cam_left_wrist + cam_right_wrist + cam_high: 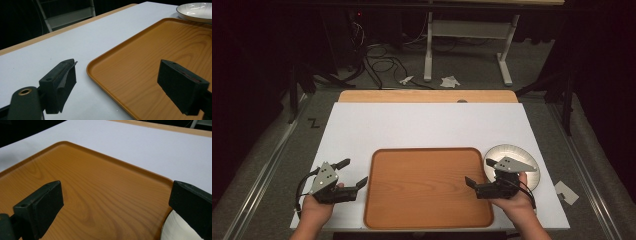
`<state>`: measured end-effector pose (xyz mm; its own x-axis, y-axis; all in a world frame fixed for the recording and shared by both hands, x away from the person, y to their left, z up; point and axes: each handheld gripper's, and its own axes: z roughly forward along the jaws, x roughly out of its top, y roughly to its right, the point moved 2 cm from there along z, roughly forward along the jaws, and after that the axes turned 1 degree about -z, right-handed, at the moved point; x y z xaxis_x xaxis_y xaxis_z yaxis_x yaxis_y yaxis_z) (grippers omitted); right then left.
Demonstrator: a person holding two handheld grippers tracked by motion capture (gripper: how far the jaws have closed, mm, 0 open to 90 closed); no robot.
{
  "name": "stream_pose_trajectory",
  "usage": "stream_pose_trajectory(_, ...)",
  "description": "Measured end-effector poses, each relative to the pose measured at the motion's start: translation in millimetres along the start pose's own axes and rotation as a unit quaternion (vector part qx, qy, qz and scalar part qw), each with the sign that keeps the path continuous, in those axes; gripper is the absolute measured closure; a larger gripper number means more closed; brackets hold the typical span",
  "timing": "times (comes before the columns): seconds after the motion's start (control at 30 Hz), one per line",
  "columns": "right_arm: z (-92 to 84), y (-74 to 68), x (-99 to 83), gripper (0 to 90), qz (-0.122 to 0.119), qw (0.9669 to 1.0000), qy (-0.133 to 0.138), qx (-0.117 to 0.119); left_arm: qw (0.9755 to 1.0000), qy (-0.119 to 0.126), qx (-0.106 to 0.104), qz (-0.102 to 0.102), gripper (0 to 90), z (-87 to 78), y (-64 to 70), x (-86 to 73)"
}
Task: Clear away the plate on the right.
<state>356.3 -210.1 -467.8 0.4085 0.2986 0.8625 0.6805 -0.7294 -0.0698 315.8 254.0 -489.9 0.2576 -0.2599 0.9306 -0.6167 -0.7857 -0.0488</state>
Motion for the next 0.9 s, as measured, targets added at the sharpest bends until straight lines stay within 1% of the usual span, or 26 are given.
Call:
stream_pose_trajectory(0.07, -2.2, -0.7, 0.7, 0.0, -0.006, 0.9999, 0.007, 0.004, 1.0000, 0.000, -0.001, 0.000, 16.2, 1.0, 0.7, 0.3)
stream_pose_trajectory(0.23, -3.0, -1.0, 1.5, 0.0, -0.007, 0.9999, 0.010, 0.011, 1.0000, -0.003, -0.002, 0.003, 16.2, 1.4, 1.1, -0.2)
stream_pose_trajectory(0.43, -0.4, -0.8, 0.6, 0.0, -0.005, 1.0000, 0.001, 0.006, 1.0000, 0.000, -0.003, 0.003, 16.1, 0.0, 0.5, -0.2)
stream_pose_trajectory(0.6, -2.1, 0.9, 0.4, 0.0, 0.000, 1.0000, 0.004, 0.004, 1.0000, 0.001, -0.006, 0.004, 16.2, 0.9, 1.3, 0.1)
stream_pose_trajectory(0.73, -1.2, 1.2, -0.1, 0.0, 0.003, 1.0000, 0.001, 0.003, 1.0000, 0.001, -0.007, 0.006, 16.2, 0.8, 1.5, 0.1)
stream_pose_trajectory(0.9, -1.3, 0.7, 0.0, 0.0, 0.000, 1.0000, 0.003, 0.004, 1.0000, 0.004, -0.005, 0.005, 16.2, 0.7, 1.0, 0.2)
